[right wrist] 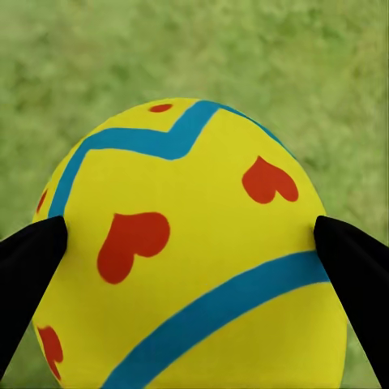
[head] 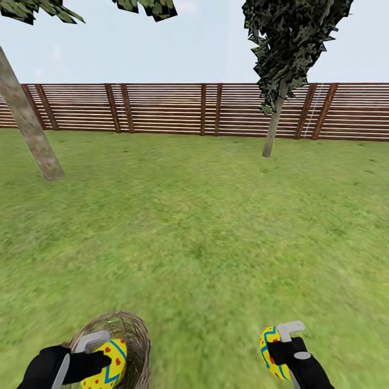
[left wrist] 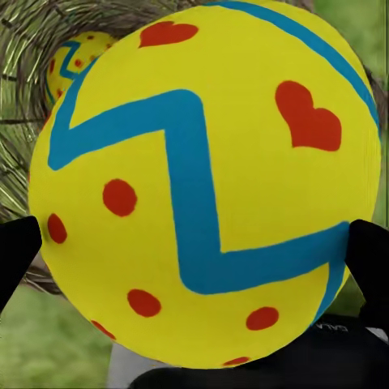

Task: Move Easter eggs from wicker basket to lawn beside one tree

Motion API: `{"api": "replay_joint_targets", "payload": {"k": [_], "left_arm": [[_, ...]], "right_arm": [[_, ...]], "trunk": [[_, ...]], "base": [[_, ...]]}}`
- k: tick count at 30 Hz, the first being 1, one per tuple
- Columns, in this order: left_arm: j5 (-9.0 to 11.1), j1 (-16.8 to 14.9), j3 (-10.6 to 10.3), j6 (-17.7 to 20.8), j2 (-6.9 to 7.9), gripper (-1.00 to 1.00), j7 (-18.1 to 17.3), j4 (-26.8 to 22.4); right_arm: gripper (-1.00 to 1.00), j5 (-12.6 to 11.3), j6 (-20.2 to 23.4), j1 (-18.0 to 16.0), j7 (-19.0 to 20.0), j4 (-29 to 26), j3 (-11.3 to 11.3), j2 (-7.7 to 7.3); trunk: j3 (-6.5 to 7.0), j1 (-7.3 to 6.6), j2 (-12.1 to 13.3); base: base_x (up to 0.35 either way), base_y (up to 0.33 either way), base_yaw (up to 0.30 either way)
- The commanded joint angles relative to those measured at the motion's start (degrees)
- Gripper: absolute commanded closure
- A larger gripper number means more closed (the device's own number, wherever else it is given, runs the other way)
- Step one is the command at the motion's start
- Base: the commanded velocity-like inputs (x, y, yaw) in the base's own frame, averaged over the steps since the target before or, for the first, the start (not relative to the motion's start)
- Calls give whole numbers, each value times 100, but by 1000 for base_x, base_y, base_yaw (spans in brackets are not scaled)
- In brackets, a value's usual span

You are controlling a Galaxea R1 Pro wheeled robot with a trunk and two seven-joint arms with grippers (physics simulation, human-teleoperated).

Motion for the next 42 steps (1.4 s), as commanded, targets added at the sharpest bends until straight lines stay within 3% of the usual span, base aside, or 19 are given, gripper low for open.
{"api": "replay_joint_targets", "payload": {"k": [1,6,8,14,26,31,34,37,39,42], "left_arm": [[-2,-3,0,30,-6,100,-10,1],[-26,-2,10,1,4,100,28,68],[-25,0,8,-44,-12,100,35,77],[-9,-3,7,-63,-20,100,38,4],[-8,-2,0,-182,-60,100,41,-29],[-8,0,12,-191,-92,100,49,-29],[-8,-3,0,-192,-203,100,140,-29],[-8,-2,-1,-192,-379,100,608,-23],[-8,-2,2,-235,-408,100,673,-28],[-8,-2,7,-630,-410,100,676,-27]], "right_arm": [[100,46,44,-3,-16,-11,19,2],[100,15,30,-1,-10,-7,-12,-38],[100,5,4,3,-3,21,-167,-69],[100,60,-94,2,-2,236,-174,-5],[100,52,-162,0,-1,416,180,28],[100,7,-163,5,12,409,230,52],[100,0,-171,6,23,389,237,62],[100,-8,-345,4,25,385,265,61],[100,-4,-370,5,18,397,288,60],[100,25,-349,5,10,406,300,65]], "trunk": [[13,-23,39],[103,-133,239],[139,-177,320],[247,-309,560],[462,-572,1042],[552,-682,1242],[606,-748,1362],[660,-814,1483],[696,-858,1563],[749,-924,1683]], "base": [[0,0,0],[0,0,0],[0,0,0],[0,0,0],[-138,-15,166],[-87,-102,192],[-22,-282,9],[-2,-308,1],[0,-311,0],[0,-311,166]]}}
